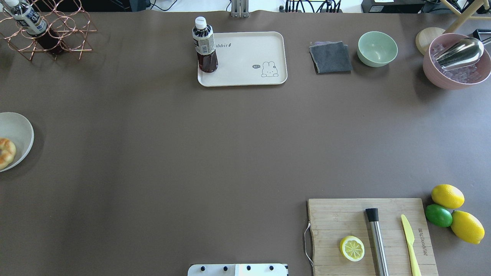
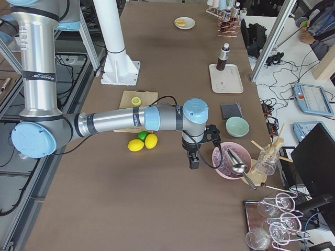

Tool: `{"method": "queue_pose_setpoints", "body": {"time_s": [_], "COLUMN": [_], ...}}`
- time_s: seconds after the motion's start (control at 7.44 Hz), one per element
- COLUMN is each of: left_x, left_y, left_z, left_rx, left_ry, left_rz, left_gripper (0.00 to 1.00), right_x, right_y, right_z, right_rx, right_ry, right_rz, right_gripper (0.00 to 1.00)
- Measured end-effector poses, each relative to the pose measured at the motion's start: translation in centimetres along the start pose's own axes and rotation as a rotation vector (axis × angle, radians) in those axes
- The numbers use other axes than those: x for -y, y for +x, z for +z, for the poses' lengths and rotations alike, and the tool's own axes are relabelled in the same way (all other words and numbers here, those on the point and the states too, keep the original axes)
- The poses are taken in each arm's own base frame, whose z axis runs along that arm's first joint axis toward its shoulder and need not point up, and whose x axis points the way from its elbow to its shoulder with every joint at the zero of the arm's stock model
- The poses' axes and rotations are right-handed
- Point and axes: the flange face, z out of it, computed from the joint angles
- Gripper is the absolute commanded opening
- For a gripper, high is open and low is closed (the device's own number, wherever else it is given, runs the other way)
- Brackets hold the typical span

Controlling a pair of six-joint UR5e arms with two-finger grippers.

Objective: Place donut on tray

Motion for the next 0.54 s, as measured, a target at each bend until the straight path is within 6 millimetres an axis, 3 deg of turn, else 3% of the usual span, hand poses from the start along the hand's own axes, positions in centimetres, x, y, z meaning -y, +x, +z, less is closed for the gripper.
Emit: {"method": "queue_pose_setpoints", "body": {"time_s": [0.54], "left_x": [0.17], "left_y": [0.35], "left_z": [-0.32], "left_rx": [0.006], "left_ry": [0.008], "left_rz": [0.001], "left_gripper": [0.97], "right_x": [0.01], "right_y": [-0.23], "right_z": [-0.24], "right_rx": [0.001], "right_ry": [0.005], "right_rz": [-0.004], "right_gripper": [1.0]}}
